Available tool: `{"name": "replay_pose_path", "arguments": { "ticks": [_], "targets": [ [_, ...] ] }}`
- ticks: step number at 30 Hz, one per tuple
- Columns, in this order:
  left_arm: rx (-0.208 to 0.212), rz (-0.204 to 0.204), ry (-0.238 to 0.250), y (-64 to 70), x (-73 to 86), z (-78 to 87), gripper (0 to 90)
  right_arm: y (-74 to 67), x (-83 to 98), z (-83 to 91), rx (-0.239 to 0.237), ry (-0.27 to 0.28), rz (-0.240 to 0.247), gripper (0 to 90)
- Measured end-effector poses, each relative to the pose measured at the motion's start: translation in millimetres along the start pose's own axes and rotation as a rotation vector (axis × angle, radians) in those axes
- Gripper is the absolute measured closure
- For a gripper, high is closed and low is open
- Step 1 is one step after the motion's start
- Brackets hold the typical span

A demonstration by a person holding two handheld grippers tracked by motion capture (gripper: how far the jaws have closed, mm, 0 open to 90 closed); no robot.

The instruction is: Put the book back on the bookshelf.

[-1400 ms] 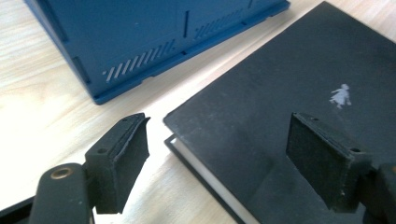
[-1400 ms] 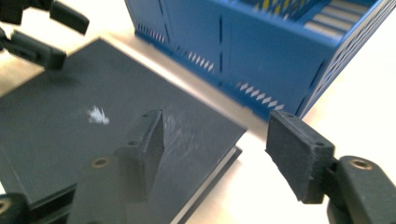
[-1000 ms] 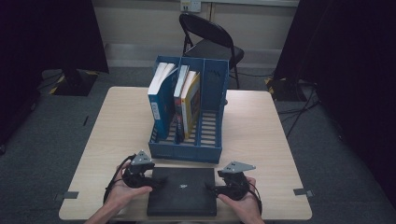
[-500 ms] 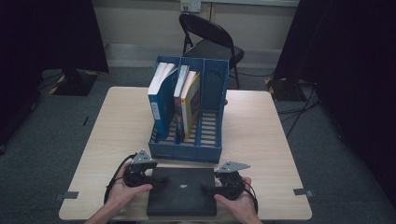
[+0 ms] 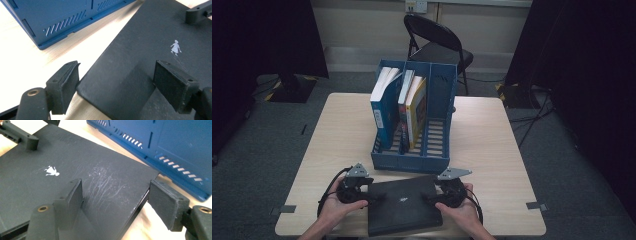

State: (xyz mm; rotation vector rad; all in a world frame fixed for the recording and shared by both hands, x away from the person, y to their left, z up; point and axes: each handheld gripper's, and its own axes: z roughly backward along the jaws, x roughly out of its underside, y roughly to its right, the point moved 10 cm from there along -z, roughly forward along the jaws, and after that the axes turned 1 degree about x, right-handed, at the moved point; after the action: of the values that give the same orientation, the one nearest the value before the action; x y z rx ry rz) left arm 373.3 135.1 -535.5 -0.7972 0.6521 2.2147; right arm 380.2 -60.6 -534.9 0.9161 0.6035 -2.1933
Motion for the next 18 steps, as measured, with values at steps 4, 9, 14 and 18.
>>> {"name": "replay_pose_path", "arguments": {
  "ticks": [4, 9, 14, 18],
  "targets": [
    [0.021, -0.024, 0.013, 3.5, -3.7, 0.5, 33.1, -4.4, -9.1, -11.4, -0.014, -0.004, 0.009, 28.2],
    [0.019, -0.029, 0.003, 8.6, -6.1, -2.9, 28.4, -15.3, -21.5, -28.9, -0.045, 0.008, 0.035, 28.6],
    [0.017, -0.023, 0.007, 7.1, -6.9, -5.1, 29.8, -21.1, -29.4, -38.4, -0.035, 0.032, 0.053, 28.7],
    [0.076, -0.013, 0.011, 9.6, -5.2, -6.0, 33.9, -18.5, -27.5, -34.3, -0.024, 0.034, 0.028, 31.2]
  ]
}}
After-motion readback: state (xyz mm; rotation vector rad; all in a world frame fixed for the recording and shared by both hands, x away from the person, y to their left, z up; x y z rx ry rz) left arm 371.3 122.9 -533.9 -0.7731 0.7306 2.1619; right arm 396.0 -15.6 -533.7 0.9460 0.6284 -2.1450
